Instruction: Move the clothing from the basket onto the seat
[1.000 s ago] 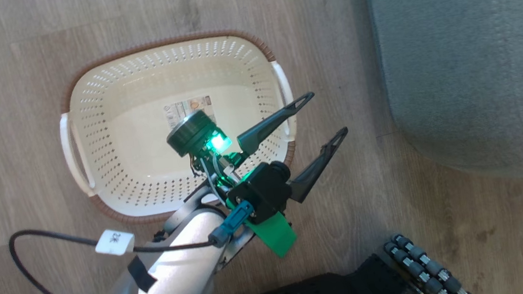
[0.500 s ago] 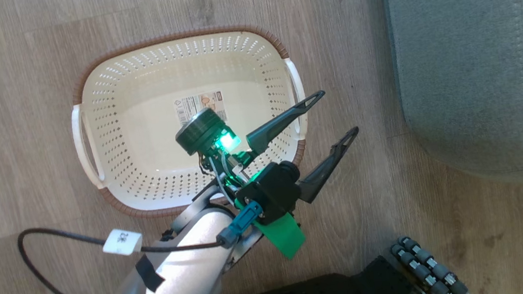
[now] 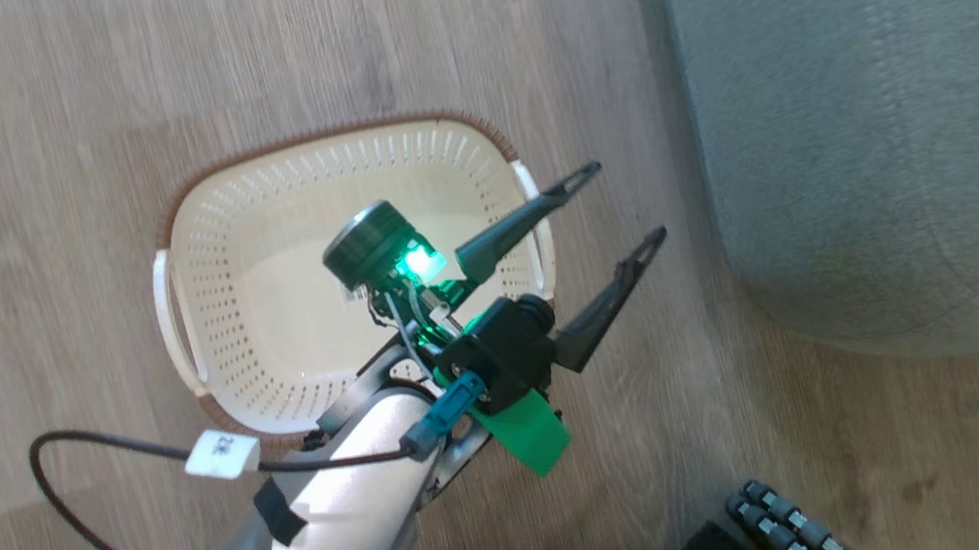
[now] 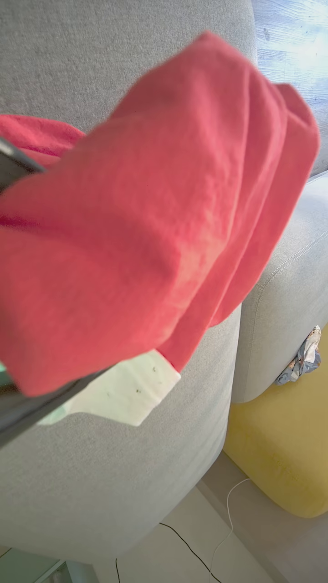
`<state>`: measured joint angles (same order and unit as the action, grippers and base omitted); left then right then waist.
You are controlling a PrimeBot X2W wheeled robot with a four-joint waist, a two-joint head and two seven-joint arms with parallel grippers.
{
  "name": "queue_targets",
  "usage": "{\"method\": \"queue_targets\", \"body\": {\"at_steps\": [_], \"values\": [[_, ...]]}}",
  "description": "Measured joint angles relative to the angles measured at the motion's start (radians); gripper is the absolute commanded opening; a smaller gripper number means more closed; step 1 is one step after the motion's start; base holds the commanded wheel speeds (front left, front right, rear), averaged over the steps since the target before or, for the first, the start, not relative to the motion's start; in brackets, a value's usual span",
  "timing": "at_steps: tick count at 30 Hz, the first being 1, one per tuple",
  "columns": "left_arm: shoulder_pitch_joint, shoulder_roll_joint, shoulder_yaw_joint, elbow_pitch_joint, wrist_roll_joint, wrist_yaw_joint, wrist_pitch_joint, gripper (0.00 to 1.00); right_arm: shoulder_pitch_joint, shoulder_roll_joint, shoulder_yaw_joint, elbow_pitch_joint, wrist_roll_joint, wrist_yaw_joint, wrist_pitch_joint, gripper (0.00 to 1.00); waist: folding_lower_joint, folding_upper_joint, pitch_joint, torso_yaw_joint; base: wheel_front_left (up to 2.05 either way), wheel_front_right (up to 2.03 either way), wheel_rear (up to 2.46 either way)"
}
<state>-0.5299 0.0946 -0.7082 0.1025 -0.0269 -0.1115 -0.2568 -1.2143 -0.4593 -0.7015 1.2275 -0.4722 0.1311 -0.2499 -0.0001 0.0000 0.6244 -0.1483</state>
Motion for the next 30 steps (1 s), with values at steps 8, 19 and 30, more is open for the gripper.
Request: {"method": "queue_targets", "body": {"at_steps": [8, 19, 30], "values": [[0.047, -0.007, 0.042, -0.002, -0.008, 0.002, 0.0, 1.0, 0.047, 0.021, 0.098, 0.054, -0.01, 0.0, -0.001, 1.0, 0.0, 0.0, -0.123, -0.03, 0.0, 0.0, 0.0], [0.158, -0.024, 0.142, -0.004, -0.034, 0.002, 0.0, 1.0, 0.153, 0.1, 0.329, -0.168, 0.294, 0.0, -0.002, 1.0, -0.0001, 0.0001, -0.304, -0.078, 0.0, 0.0, 0.0], [0.233, -0.031, 0.247, -0.035, -0.033, 0.011, 0.0, 1.0, 0.459, 0.086, 0.604, -0.672, 0.754, 0.0, -0.006, 1.0, -0.0001, 0.0, -0.424, -0.092, 0.0, 0.0, 0.0]]}}
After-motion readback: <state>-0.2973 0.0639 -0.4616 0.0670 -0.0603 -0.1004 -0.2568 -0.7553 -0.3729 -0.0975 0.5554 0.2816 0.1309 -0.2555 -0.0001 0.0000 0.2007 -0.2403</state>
